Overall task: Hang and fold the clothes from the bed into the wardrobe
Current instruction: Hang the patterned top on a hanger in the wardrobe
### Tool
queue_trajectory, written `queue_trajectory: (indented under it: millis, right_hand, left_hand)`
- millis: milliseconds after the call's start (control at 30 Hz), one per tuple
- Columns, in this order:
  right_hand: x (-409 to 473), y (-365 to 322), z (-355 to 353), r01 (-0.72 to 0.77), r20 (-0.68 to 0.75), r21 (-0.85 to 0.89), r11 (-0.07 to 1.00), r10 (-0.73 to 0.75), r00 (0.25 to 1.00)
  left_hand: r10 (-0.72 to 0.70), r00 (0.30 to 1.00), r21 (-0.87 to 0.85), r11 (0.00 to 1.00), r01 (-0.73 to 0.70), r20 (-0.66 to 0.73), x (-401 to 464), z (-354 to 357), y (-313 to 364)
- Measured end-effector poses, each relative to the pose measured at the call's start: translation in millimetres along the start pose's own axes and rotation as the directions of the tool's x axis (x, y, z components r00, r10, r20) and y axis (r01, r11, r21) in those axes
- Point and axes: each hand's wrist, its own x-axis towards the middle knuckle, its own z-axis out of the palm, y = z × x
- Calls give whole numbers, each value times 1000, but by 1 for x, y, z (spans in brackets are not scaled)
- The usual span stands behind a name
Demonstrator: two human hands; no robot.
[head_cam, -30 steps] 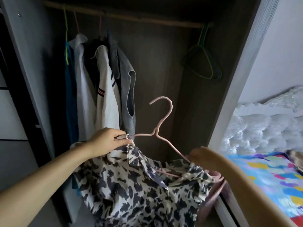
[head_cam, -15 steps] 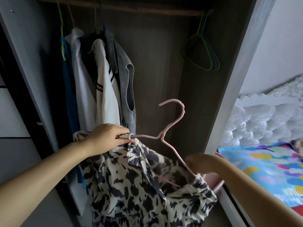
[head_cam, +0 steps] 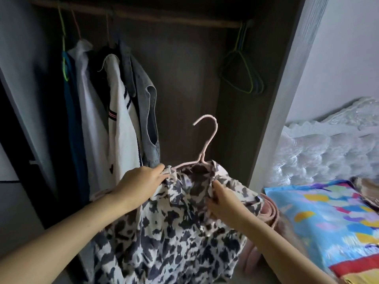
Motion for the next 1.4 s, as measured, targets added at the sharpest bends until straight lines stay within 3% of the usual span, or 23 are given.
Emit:
queue_trajectory:
  millis: [67,100,167,200,267,333,433,533,567,633,700,767,833,900,1033,1100,1200,1267,1333,1400]
  right_hand:
    - [-11,-4,-15,150,-27,136,979,-147,989]
    - [-15,-2,-29,229,-113,131,964,-215,970]
    - [-14,8,-63,306,-335,-95,947,-320,886]
    - [-10,12,-78,296,-342,-255,921,-372,863]
    - [2,19,-90,245,-223,-421,873,-361,905]
    - [11,22,-88,238,-233,-350,906,-330,915]
    - [18,32,-95,247,-445,-330,911,-381,811]
    - [16,39,-105,245,-512,-231,942,-332,792]
    - [15,39,-104,238,-519,-205,949,-311,796]
    - [10,35,-102,260,-499,-181,949,-316,807]
    - [7,27,-101,295,-488,-140,945,-325,810]
    - [5,23,-100,319,-476,-107,942,-330,815]
    - [3,19,-101,311,-478,-105,945,-322,817]
    - [1,23,-104,291,-501,-89,953,-296,813]
    - [-5,36,-115,250,-501,-45,967,-238,832]
    - [-8,35,-120,218,-428,-64,974,-224,876]
    - [-11,29,-121,179,-327,-114,977,-207,922]
    - [-12,23,-121,173,-306,-111,979,-199,931]
    - [-11,14,-121,170,-282,-43,984,-176,943]
    - [-8,6,-122,172,-260,53,984,-153,953]
  left_hand:
    - [33,997,-191,980,-46,-75,-6,2,-10]
    - [32,993,-281,957,-63,-114,-9,2,-17]
    - [-1,985,-413,908,-72,-173,-13,-3,-29]
    - [-17,981,-450,890,-73,-192,-13,-6,-32]
    - [-24,965,-430,898,-93,-261,-10,-13,-34]
    - [-25,954,-387,917,-98,-300,-3,-16,-35]
    - [-146,920,-402,915,-14,-364,7,-18,-56]
    - [-404,785,-454,873,178,-469,-9,-13,-65]
    - [-462,776,-501,837,221,-430,-17,-5,-62]
    - [-559,809,-641,691,334,-182,-26,12,-50]
    - [-631,766,-771,423,476,126,-19,18,-43]
    - [-568,742,-840,154,521,356,-6,7,-35]
    - [-403,808,-882,3,470,430,2,-4,-30]
    - [-392,845,-904,68,422,365,4,-12,-27]
    - [-562,817,-810,416,414,128,8,-20,-36]
    - [-600,796,-767,471,436,84,11,-20,-46]
    - [-661,750,-527,627,575,32,11,-14,-71]
    - [-660,750,-427,671,607,29,12,-9,-78]
    - [-596,802,-490,690,532,32,15,-10,-69]
    - [-455,888,-472,798,375,-65,16,-12,-52]
